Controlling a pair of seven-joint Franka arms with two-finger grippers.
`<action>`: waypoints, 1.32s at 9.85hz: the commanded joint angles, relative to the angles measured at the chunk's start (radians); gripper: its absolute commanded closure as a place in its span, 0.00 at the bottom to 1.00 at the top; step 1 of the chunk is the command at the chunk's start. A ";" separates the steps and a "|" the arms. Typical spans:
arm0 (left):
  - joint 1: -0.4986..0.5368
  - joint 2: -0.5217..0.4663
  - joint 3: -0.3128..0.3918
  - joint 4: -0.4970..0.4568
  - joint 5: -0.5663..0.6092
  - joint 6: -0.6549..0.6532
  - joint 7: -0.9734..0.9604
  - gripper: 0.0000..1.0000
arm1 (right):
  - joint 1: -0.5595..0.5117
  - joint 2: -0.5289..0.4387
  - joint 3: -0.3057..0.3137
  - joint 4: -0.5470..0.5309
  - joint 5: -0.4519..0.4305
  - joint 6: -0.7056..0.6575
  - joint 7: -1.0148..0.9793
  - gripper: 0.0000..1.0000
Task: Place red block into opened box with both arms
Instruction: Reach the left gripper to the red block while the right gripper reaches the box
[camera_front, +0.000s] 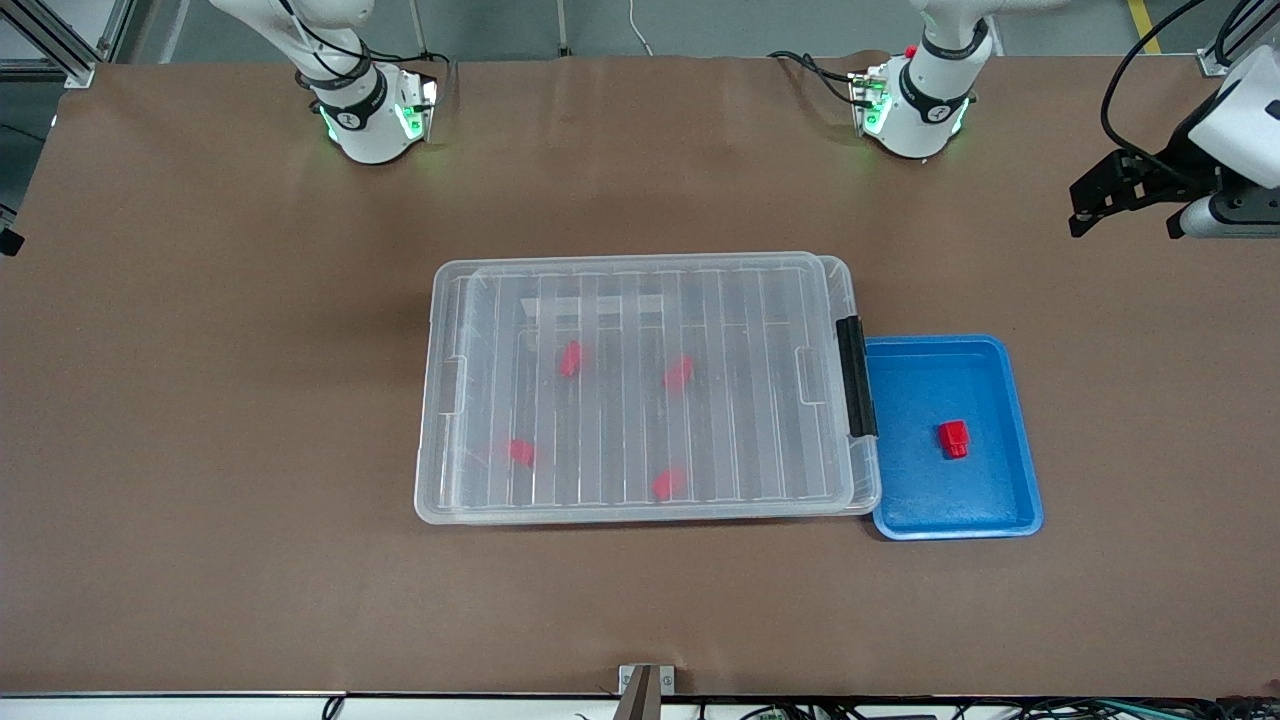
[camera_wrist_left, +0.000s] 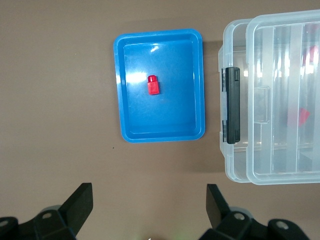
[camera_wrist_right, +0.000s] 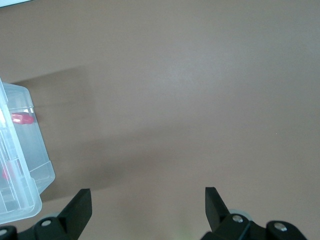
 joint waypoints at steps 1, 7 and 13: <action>-0.003 0.014 0.005 -0.015 -0.013 -0.014 0.004 0.00 | -0.014 -0.002 0.011 0.009 -0.012 -0.013 -0.009 0.00; -0.007 0.169 0.002 -0.084 0.059 0.159 -0.021 0.00 | 0.095 0.100 0.034 0.000 0.155 0.022 0.005 0.00; -0.001 0.393 0.000 -0.345 0.075 0.701 -0.220 0.00 | 0.395 0.350 0.047 -0.108 0.118 0.408 0.202 0.00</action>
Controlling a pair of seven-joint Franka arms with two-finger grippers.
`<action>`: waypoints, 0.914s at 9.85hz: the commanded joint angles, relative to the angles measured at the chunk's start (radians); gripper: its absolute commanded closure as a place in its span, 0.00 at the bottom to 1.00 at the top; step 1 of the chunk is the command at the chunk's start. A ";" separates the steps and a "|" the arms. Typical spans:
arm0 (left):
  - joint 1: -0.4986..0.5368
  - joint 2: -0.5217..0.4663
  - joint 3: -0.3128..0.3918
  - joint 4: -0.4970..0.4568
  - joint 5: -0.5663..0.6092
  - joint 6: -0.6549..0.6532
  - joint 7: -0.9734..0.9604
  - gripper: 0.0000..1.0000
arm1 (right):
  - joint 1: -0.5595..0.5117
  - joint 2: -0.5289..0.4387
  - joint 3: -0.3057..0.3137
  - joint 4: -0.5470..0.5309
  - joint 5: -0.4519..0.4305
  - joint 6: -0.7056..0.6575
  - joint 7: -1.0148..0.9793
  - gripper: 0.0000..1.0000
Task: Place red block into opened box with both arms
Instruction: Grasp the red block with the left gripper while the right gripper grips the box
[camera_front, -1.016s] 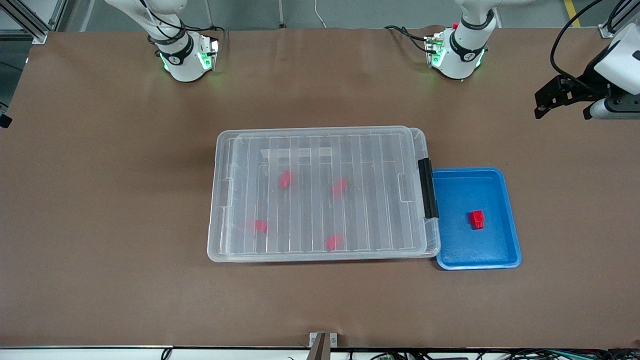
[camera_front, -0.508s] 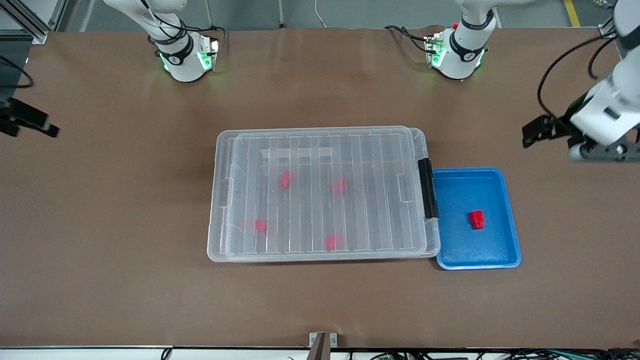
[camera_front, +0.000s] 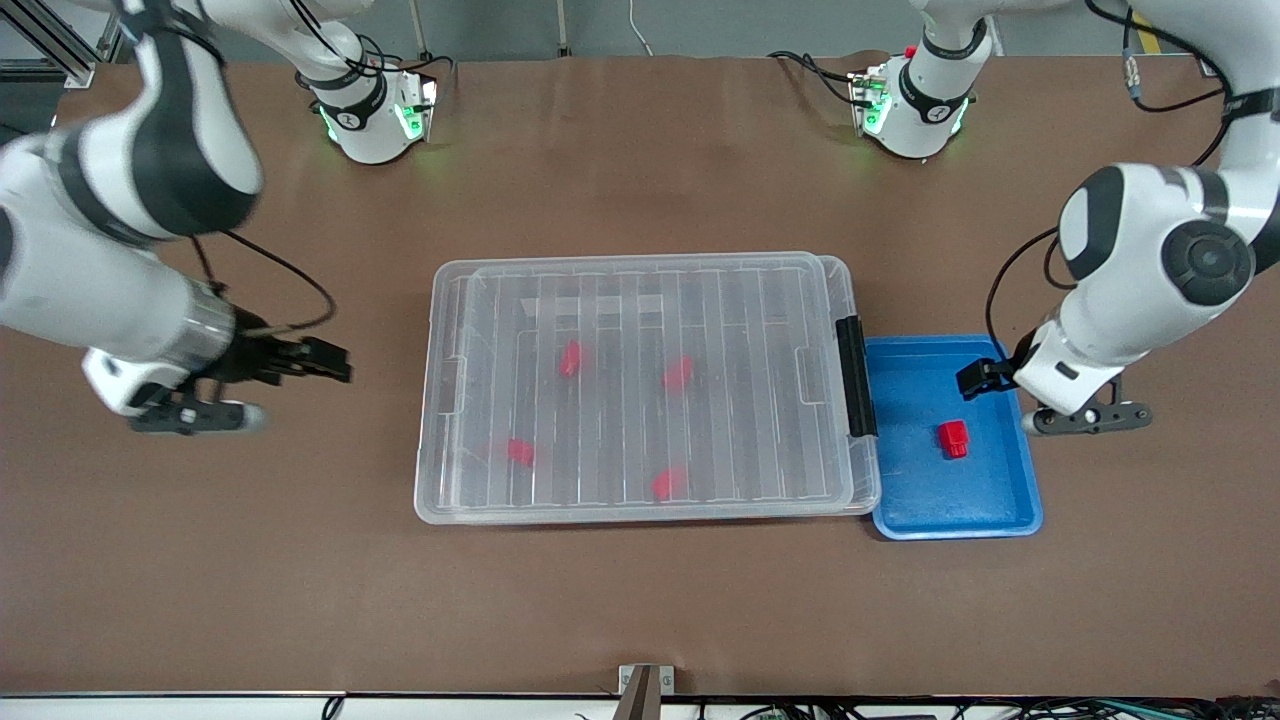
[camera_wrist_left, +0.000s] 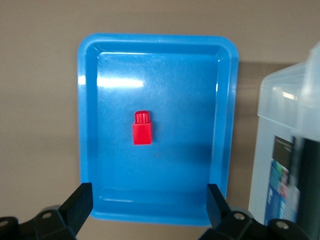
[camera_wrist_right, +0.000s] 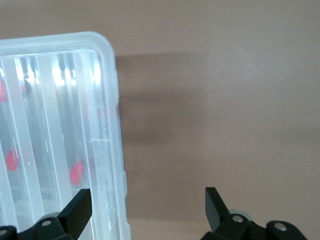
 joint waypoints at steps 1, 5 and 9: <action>-0.001 0.132 0.001 -0.011 0.019 0.100 -0.122 0.00 | 0.047 0.070 0.000 -0.004 -0.038 0.086 0.087 0.00; 0.024 0.305 0.009 0.012 0.054 0.275 -0.136 0.04 | 0.111 0.151 0.007 -0.007 -0.168 0.166 0.138 0.00; 0.048 0.368 0.009 0.036 0.125 0.277 -0.139 0.23 | 0.108 0.159 0.009 -0.079 -0.218 0.243 0.137 0.00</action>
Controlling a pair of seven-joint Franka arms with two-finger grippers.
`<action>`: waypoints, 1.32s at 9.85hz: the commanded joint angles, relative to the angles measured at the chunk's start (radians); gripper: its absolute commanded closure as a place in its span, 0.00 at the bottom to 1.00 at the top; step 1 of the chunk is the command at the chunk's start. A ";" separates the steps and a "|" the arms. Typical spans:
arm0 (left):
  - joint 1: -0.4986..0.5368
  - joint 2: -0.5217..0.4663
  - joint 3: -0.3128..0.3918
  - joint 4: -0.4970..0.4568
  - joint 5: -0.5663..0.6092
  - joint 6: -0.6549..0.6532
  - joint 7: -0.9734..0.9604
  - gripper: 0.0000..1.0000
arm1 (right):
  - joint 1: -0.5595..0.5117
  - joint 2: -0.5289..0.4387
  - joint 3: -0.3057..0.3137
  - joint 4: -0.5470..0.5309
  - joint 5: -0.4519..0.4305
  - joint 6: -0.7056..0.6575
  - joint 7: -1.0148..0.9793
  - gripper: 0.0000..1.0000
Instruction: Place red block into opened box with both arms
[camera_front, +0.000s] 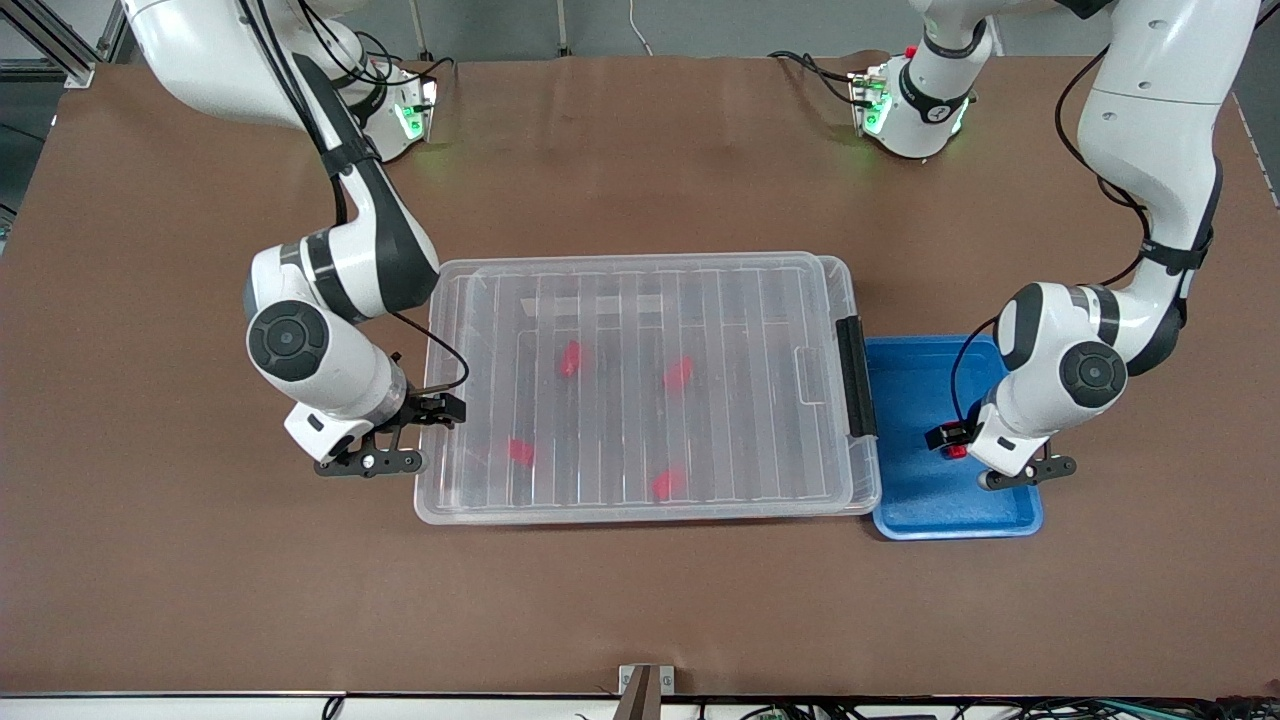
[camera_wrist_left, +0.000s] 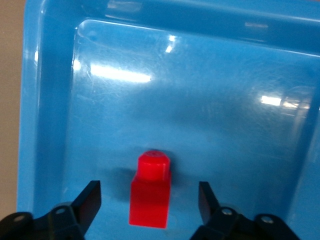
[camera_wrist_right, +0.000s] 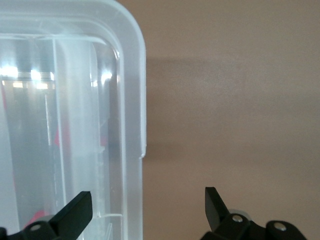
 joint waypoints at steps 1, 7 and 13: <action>0.001 0.055 -0.002 0.019 0.022 0.009 -0.017 0.40 | -0.015 -0.013 0.007 -0.034 -0.059 0.016 0.008 0.00; 0.028 -0.018 -0.049 0.022 0.021 -0.052 -0.014 1.00 | -0.122 -0.039 0.009 -0.034 -0.066 -0.045 -0.178 0.00; 0.022 -0.244 -0.332 0.077 0.022 -0.393 -0.214 1.00 | -0.245 -0.058 0.009 -0.033 -0.066 -0.087 -0.408 0.00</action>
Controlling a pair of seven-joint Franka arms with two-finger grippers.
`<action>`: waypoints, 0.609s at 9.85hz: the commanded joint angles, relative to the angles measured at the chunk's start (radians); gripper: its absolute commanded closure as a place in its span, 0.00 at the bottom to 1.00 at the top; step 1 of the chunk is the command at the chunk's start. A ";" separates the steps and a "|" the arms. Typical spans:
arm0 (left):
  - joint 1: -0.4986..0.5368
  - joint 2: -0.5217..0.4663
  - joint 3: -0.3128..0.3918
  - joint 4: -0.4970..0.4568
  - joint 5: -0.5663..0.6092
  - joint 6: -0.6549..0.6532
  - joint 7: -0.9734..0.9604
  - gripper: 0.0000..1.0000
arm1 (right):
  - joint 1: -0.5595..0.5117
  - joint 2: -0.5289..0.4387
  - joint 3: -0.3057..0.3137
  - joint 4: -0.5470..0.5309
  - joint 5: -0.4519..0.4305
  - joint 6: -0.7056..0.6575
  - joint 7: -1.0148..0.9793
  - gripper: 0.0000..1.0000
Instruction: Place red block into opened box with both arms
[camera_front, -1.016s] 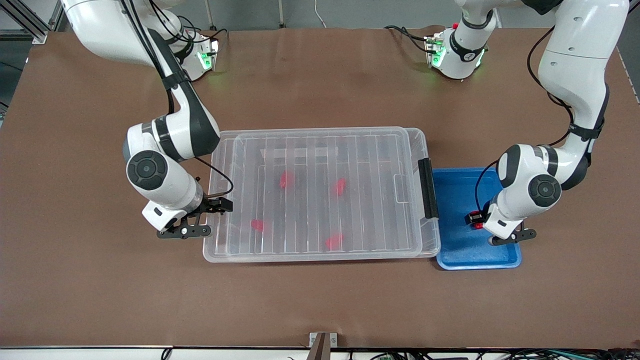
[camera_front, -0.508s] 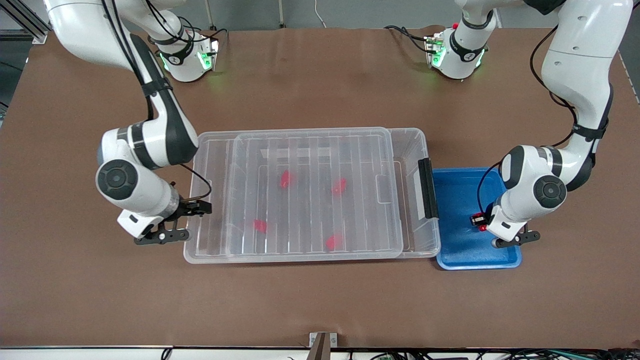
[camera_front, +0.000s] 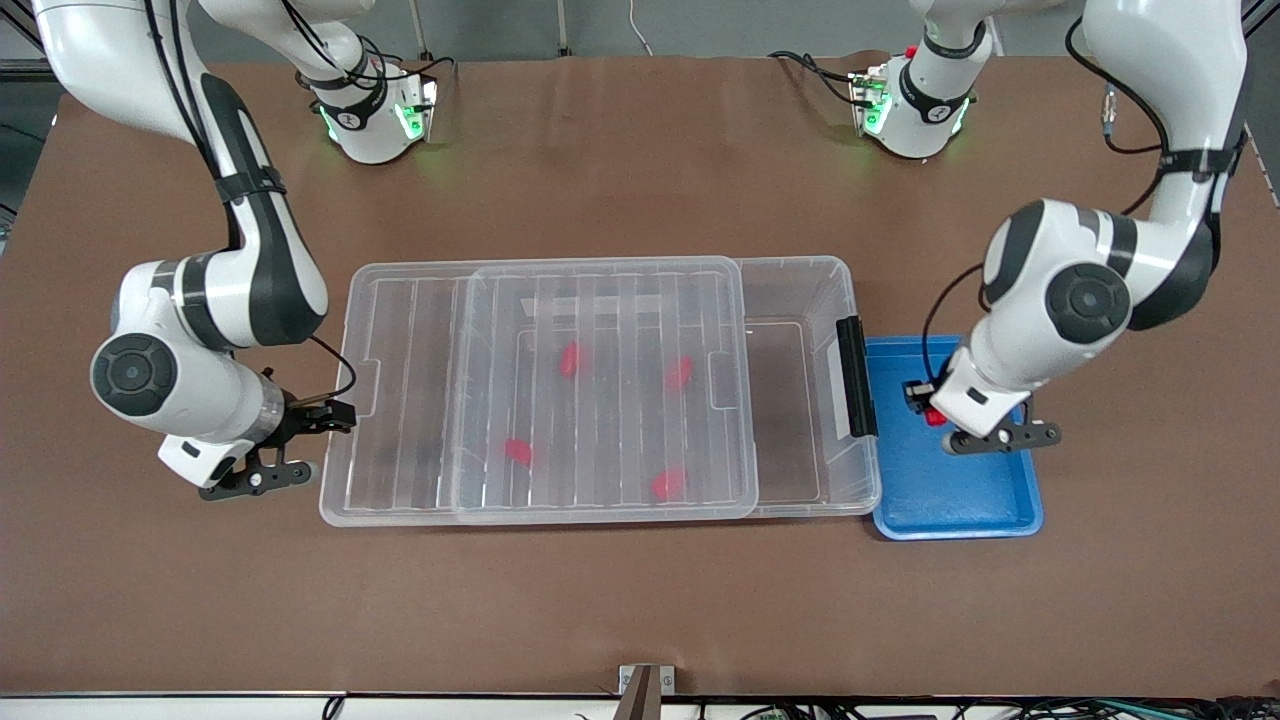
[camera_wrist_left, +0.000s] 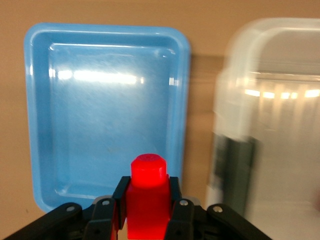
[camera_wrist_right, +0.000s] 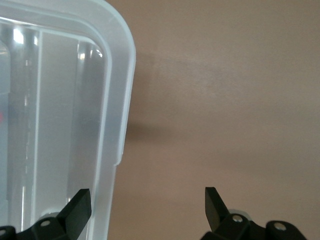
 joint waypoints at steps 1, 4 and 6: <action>-0.006 0.034 -0.097 0.008 0.023 -0.027 -0.178 1.00 | -0.053 -0.038 0.013 -0.026 -0.025 -0.019 -0.079 0.00; -0.138 0.098 -0.105 0.007 0.029 0.062 -0.381 1.00 | -0.100 -0.047 0.012 -0.015 -0.024 -0.042 -0.153 0.00; -0.184 0.176 -0.105 -0.001 0.139 0.129 -0.461 0.99 | -0.103 -0.047 0.011 -0.013 -0.022 -0.044 -0.153 0.00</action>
